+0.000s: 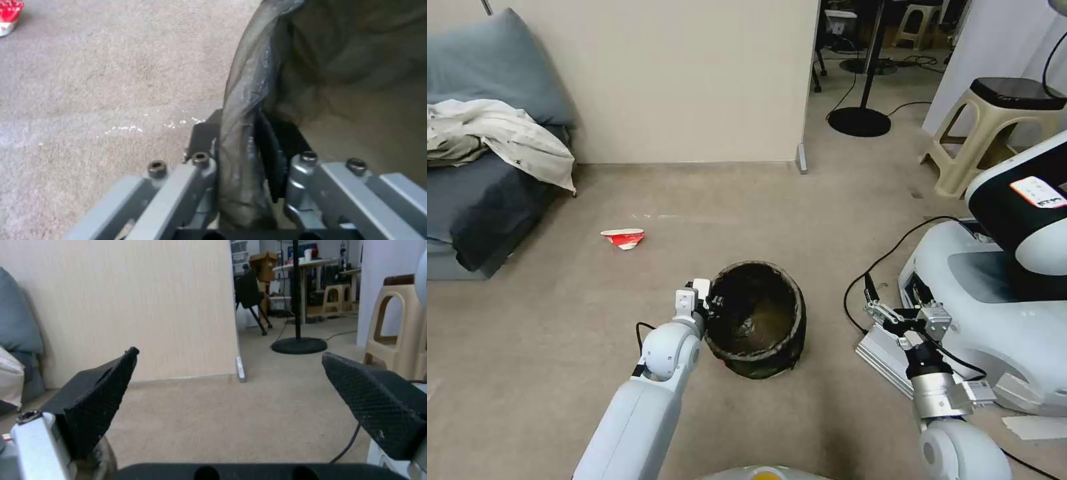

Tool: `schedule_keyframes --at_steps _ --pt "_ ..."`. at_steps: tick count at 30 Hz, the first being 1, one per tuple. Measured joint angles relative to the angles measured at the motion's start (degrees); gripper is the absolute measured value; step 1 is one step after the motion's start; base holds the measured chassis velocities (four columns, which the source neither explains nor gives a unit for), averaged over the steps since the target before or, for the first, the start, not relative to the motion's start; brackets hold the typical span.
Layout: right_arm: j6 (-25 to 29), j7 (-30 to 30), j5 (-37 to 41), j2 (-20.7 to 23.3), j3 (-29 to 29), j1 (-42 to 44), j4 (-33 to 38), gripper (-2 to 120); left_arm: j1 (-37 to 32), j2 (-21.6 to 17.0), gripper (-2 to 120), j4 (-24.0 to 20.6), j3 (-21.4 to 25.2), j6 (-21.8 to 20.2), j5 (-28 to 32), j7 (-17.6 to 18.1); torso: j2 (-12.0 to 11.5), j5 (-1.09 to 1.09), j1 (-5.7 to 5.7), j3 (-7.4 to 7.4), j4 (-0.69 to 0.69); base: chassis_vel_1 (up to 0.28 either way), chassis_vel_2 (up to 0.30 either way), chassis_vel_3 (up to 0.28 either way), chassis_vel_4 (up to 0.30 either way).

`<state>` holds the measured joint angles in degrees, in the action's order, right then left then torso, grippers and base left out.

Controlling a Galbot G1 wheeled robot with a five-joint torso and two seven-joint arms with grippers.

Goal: Pick up the trash can from the floor.

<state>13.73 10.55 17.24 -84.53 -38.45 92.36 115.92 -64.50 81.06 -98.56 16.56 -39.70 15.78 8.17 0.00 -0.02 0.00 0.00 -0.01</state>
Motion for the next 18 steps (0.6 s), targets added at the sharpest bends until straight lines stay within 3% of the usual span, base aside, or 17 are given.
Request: schedule_keyframes --at_steps 3,18 --pt "0.0 0.1 0.0 0.0 0.0 0.1 0.0 100 -0.6 -0.1 7 -0.9 0.3 0.0 0.4 0.0 0.0 -0.02 0.0 0.0 -0.01 0.0 0.0 0.0 0.0" --pt "0.1 0.1 -0.2 0.1 0.3 0.3 0.4 100 -2.5 -0.4 3 -4.6 2.3 0.1 3.3 -0.1 0.0 0.01 0.01 0.01 0.01 0.0 0.0 0.0 0.0"
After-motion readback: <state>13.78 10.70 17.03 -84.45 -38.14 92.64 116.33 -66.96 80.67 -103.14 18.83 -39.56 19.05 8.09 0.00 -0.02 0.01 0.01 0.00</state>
